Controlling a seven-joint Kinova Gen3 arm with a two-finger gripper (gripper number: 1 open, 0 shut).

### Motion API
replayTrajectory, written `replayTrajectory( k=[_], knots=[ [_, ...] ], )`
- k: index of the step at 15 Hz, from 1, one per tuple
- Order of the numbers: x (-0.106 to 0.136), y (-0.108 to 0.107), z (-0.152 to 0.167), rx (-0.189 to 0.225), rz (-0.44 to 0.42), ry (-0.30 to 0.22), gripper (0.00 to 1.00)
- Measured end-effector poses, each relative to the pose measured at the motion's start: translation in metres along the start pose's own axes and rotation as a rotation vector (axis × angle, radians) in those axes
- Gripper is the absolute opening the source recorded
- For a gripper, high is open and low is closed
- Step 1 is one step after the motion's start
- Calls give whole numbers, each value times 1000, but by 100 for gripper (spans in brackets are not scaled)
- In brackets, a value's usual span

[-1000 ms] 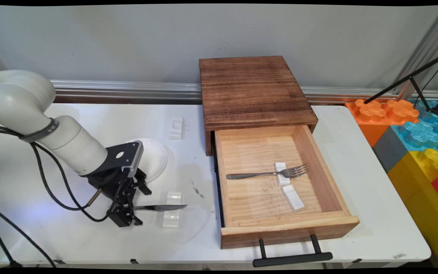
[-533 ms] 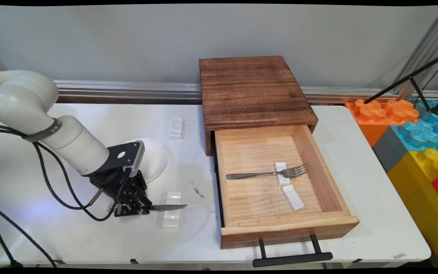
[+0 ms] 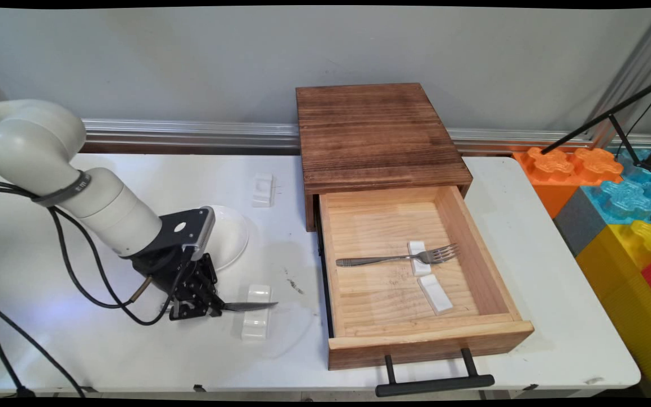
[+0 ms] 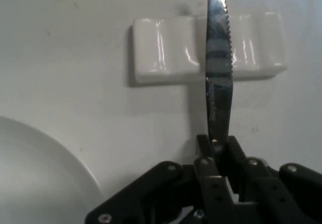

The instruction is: Place the picked object into the drawer

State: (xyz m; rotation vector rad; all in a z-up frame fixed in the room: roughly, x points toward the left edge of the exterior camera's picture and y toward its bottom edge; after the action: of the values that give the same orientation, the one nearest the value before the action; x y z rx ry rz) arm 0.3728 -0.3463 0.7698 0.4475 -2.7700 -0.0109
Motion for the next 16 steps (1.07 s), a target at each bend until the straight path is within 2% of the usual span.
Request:
replayTrajectory(
  k=[4,10,13,16],
  knots=[
    [7,-1,-24,-6,-3,13,0],
    [18,1,-82,-13,-17,1,0],
    [26,1,-103,-2,-29,17,0],
    [38,2,-137,25,-43,44,0]
  ],
)
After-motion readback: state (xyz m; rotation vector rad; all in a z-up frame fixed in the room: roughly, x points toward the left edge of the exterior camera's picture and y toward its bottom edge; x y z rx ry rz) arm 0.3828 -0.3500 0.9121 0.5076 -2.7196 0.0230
